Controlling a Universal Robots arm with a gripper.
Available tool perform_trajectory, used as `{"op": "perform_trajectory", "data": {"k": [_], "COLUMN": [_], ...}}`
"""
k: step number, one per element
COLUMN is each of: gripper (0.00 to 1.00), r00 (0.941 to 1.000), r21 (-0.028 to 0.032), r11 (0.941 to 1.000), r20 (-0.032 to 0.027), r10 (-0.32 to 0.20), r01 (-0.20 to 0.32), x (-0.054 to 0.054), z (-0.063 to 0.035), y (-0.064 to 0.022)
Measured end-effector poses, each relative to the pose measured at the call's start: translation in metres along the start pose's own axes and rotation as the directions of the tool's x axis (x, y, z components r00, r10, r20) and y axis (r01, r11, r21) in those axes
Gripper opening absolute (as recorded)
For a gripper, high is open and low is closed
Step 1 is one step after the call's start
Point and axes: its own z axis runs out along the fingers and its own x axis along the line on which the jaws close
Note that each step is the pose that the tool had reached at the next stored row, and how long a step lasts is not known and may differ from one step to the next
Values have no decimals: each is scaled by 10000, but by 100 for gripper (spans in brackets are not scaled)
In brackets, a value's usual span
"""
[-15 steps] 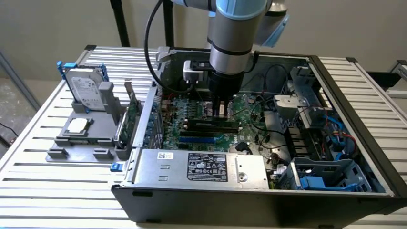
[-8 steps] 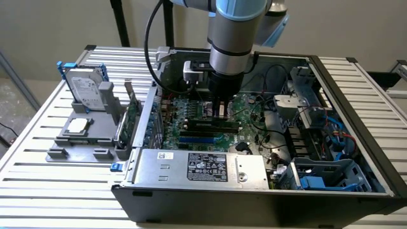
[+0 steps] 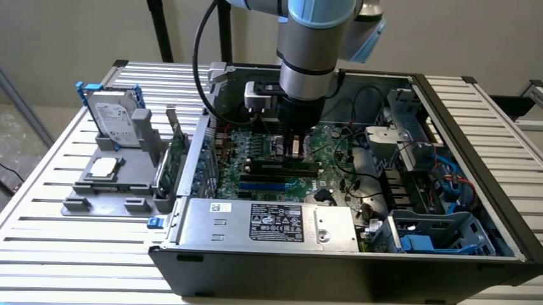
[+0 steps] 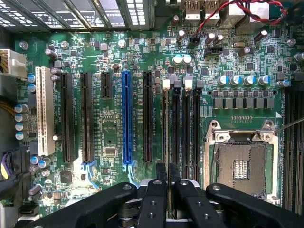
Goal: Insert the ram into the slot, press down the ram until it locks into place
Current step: 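Insert the ram into the slot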
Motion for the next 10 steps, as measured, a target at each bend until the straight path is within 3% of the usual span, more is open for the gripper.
{"op": "perform_trajectory", "data": {"k": [10], "gripper": [13], "r00": [10000], "r21": [4], "r11": [10000], "r20": [-2], "r10": [-35], "r01": [35], "x": [-2], "z": [22], "y": [-1]}}
